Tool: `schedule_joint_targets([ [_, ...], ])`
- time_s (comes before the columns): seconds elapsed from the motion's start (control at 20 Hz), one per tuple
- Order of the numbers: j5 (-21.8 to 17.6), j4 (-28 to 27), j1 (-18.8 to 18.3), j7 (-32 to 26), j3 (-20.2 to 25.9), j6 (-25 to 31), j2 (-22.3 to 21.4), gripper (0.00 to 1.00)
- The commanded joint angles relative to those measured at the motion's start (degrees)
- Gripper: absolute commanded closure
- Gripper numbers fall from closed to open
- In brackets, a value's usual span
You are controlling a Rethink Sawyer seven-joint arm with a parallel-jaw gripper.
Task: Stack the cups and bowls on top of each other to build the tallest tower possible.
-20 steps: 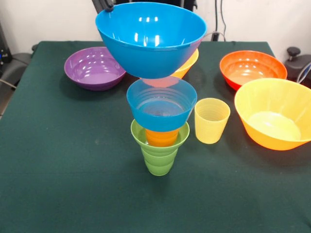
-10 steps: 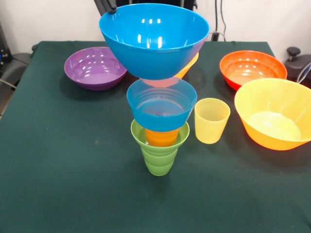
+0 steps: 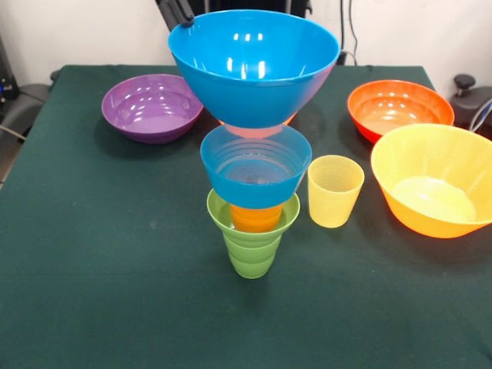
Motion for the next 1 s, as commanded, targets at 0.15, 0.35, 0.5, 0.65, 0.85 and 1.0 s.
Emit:
schedule_joint_targets([
  [0.15,-4.72,-1.78,2.75,2.23,-3.81,-0.11,2.51,1.0],
  [0.35,-5.12,-2.29,2.89,2.11,-4.04,-0.02,2.79,1.0],
  [0.5,-5.29,-2.77,2.97,2.08,-3.99,0.15,3.08,1.0],
  [0.65,-5.33,-3.3,3.05,2.08,-3.97,0.54,3.09,1.0],
  [0.85,-5.55,-3.33,3.32,2.26,-4.29,0.15,2.99,1.0],
  [1.0,-5.54,-3.44,3.28,2.15,-4.26,0.29,3.04,1.0],
])
